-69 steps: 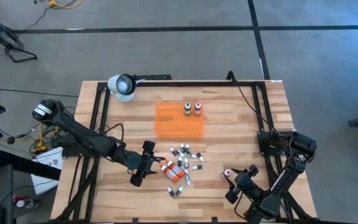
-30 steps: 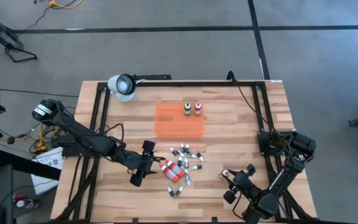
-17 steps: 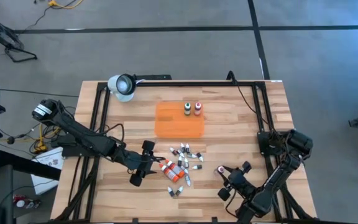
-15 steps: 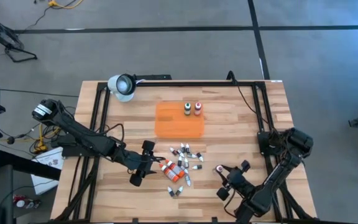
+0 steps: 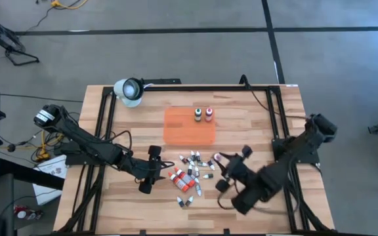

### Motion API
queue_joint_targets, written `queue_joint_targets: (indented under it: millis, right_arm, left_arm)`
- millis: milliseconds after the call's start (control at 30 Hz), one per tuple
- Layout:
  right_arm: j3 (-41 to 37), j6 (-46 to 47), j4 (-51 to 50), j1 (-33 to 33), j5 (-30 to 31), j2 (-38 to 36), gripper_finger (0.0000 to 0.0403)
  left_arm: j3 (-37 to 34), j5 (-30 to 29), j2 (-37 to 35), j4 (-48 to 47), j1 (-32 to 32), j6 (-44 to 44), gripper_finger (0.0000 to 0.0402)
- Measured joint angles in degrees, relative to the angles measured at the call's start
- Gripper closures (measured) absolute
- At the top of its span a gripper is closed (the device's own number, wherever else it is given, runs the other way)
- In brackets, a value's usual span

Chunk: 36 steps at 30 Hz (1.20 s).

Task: Pick & Place food coloring
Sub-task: Put the big pink food coloring bottle into the orange bin

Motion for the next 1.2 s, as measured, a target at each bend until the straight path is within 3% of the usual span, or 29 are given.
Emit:
queue_joint_targets:
  millis: [267, 567, 867, 1033, 1200]
  right_arm:
    - [0.0, -27.06, 17.05, -11.71, -8.3, -2.45, 0.0289]
    - [-0.05, -50.85, 38.62, -24.24, -26.83, 0.07, 0.0289]
    - [-2.21, -56.59, 42.41, -34.49, -37.77, 1.25, 0.0289]
    - [-5.62, -57.96, 51.2, -39.71, -43.84, 2.39, 0.0289]
    - [-8.38, -58.02, 55.68, -44.27, -45.76, 4.25, 0.0289]
  left_arm:
    - [0.0, -2.37, 0.0, -0.2, -0.02, -2.34, 0.0189]
    - [0.0, -9.78, -0.01, -2.23, -0.17, -7.03, 0.0189]
    - [0.0, -22.73, -5.69, -8.5, -5.54, -11.16, 0.0189]
    - [0.0, -31.18, -10.07, -13.02, -9.72, -14.94, 0.0189]
    - [0.0, -38.29, -13.01, -19.32, -13.27, -20.85, 0.0189]
